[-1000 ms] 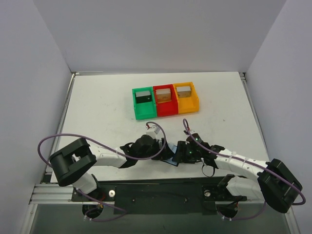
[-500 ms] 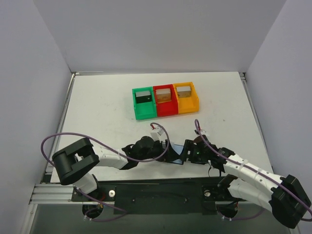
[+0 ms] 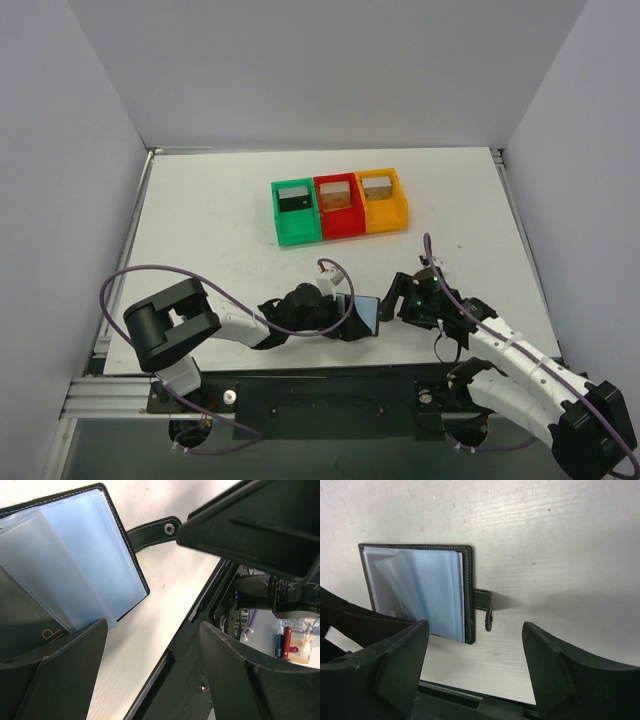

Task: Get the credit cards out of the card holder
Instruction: Remove the credit card from the card holder.

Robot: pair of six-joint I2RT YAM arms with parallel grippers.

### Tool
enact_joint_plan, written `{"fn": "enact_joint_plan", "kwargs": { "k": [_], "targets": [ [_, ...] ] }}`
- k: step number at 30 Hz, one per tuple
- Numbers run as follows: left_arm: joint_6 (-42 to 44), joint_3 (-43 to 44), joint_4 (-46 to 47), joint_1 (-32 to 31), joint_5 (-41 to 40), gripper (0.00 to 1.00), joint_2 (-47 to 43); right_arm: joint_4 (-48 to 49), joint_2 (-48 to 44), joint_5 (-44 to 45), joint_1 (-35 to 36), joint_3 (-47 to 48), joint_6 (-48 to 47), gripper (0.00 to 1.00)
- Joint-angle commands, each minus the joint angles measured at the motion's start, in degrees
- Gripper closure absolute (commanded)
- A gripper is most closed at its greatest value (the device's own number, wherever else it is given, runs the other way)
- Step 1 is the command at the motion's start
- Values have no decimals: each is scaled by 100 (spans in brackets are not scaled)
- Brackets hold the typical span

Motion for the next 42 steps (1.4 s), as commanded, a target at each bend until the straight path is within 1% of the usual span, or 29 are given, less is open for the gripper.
{"fn": "enact_joint_plan", "kwargs": {
  "k": [1,2,6,10,13,18,21,24,28,31,34,37,42],
  "targets": [
    [189,301,362,-66,152,15,75,-163,333,-303,-197,585,-376,30],
    [198,301,371,-66,152,15,76,-145,439,-374,-249,760,-464,29],
    [189,283,415,-75,160,16,102,-198,1501,-796,-373,1463,-825,29],
    [189,283,441,-75,187,16,111,-330,2293,-1121,-390,2070,-1088,29],
    [189,283,468,-75,187,16,102,-400,2637,-1340,-426,2378,-1229,29],
    [215,248,652,-84,274,16,155,-383,3129,-1771,-496,2581,-1335,29],
    [224,239,836,-75,423,16,225,-383,3147,-1755,-522,2591,-1352,29],
    [285,353,1047,-75,643,16,330,-383,2919,-1693,-628,2424,-1318,29],
    [329,660,1092,-93,890,16,637,-461,2401,-1579,-1022,2116,-1308,29],
    [338,863,1153,-145,1030,16,918,-716,1962,-1473,-1225,2028,-1405,29],
    [356,1152,1215,-259,1153,16,1051,-874,1750,-1394,-1383,1958,-1484,29],
    [609,1399,996,-400,1224,16,894,-884,1557,-1341,-1454,1843,-1493,29],
    [988,1628,127,-655,1040,15,25,-875,1469,-1341,-1480,1817,-1502,29]
  ]
}}
